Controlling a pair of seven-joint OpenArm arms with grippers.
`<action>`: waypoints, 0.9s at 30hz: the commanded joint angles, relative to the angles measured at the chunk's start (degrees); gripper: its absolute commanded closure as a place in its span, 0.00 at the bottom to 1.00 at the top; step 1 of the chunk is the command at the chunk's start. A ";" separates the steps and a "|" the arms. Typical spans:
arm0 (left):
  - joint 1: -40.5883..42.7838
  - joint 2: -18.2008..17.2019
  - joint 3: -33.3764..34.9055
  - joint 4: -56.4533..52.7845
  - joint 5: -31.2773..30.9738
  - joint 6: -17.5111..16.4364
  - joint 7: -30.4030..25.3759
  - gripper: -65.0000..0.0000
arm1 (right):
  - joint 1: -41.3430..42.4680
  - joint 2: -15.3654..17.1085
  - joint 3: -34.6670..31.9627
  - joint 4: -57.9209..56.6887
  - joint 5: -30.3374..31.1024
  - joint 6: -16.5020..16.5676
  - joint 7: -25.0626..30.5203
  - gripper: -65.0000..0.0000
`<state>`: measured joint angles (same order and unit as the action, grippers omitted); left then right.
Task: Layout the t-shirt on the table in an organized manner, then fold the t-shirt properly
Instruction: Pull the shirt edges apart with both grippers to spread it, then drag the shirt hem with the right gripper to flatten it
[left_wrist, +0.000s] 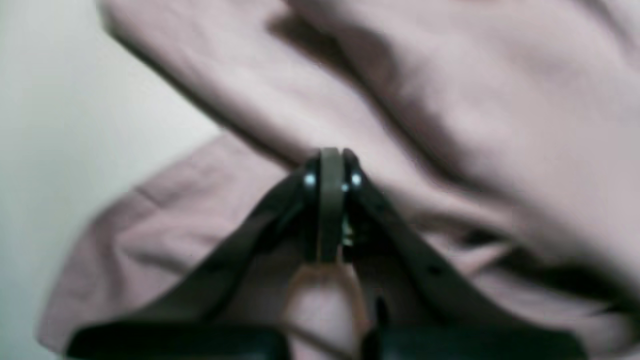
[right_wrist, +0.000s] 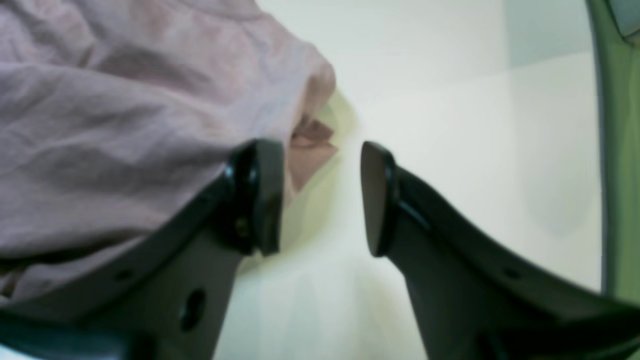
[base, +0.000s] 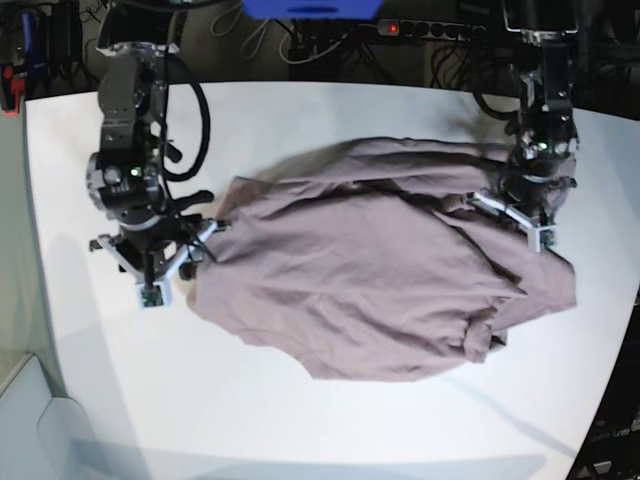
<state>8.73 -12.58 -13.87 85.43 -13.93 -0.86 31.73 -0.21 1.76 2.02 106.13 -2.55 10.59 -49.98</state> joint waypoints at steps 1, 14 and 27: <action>0.19 -0.92 -0.68 -0.72 1.05 0.64 -0.82 0.99 | 0.87 0.31 0.13 0.99 0.13 0.00 1.23 0.60; 14.08 -6.81 -9.74 -2.57 1.32 0.56 -0.74 0.99 | 2.80 0.22 0.13 -2.08 0.13 0.00 3.60 0.60; 20.06 -4.96 -21.87 13.08 -4.84 0.56 -0.74 0.99 | 6.93 -0.92 -10.24 -8.76 0.22 0.00 6.15 0.60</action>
<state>28.82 -16.91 -35.55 97.71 -18.74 -0.56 31.81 5.72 1.10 -8.14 96.36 -2.74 10.59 -44.99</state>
